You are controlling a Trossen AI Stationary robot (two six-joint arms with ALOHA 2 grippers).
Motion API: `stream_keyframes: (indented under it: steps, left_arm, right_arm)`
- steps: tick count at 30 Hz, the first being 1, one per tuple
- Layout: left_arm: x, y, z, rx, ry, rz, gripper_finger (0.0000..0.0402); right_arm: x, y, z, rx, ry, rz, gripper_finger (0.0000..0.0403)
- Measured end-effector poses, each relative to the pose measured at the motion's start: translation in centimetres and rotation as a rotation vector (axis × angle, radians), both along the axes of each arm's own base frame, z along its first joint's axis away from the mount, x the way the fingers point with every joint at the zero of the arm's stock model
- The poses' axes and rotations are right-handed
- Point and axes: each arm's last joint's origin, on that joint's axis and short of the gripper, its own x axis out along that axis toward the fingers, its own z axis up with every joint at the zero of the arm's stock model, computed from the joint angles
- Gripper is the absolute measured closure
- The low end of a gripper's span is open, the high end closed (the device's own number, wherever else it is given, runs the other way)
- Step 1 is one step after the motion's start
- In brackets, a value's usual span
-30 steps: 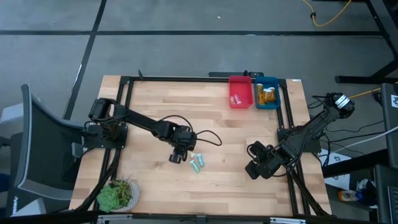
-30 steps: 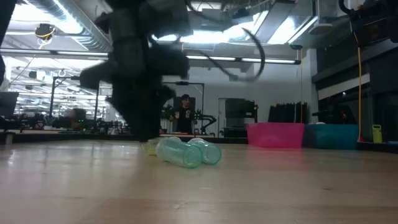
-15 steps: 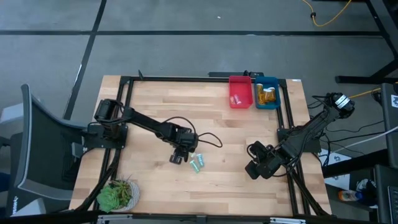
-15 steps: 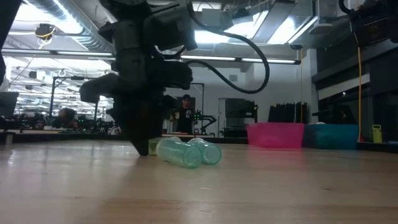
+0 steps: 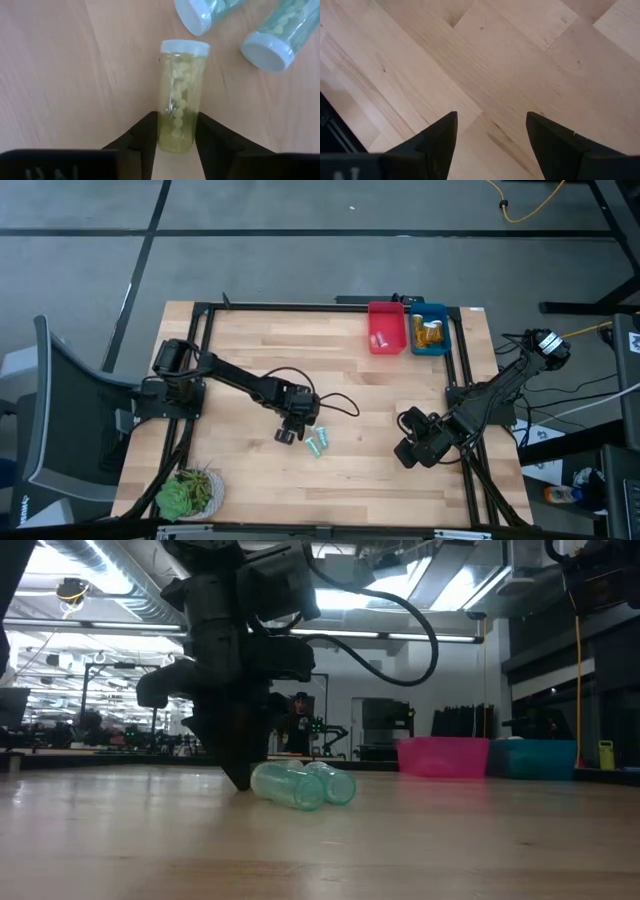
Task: Pick and place medicine bottles into bin by pill shape (circle, oval)
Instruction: Put the yellow tablet bottle into the red bin
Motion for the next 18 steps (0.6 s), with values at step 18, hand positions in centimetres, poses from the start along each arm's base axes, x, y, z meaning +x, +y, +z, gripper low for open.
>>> stream_keyframes:
  steps: [18]
  left_arm:
    - [7.4, 13.8, 12.1, 0.170, -0.744, 0.073, 0.0305]
  right_arm:
    - [0.0, 0.0, 0.0, 0.000, 0.000, 0.000, 0.0164]
